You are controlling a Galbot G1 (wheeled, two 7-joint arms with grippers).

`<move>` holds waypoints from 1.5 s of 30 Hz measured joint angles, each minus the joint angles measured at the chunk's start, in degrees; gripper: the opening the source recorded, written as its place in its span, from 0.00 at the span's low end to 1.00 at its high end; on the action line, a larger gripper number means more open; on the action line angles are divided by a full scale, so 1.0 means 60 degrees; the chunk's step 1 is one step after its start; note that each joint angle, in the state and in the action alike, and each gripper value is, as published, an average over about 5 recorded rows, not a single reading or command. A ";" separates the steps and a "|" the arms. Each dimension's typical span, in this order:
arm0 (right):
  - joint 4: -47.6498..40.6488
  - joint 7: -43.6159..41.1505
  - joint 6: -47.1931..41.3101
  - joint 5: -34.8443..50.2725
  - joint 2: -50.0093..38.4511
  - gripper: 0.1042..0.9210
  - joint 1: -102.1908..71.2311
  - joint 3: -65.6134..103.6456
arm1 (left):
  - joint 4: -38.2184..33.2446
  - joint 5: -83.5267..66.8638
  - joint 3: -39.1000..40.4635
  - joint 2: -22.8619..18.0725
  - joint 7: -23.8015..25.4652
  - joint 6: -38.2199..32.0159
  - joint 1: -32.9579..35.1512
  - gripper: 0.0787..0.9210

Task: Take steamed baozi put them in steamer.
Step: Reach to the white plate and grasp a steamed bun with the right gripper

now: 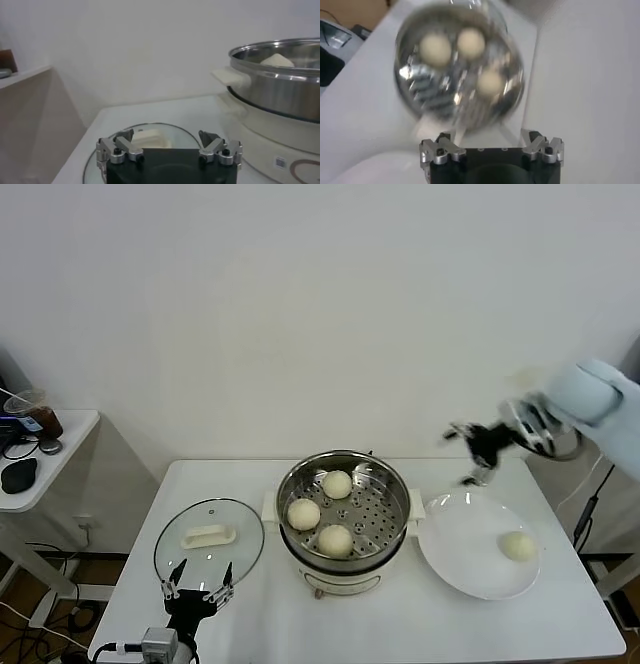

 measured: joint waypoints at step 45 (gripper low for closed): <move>-0.3033 -0.0739 0.0345 -0.6004 0.1678 0.88 -0.4818 0.3928 | -0.0110 0.0065 -0.0169 -0.0103 -0.0027 0.0016 0.0324 0.88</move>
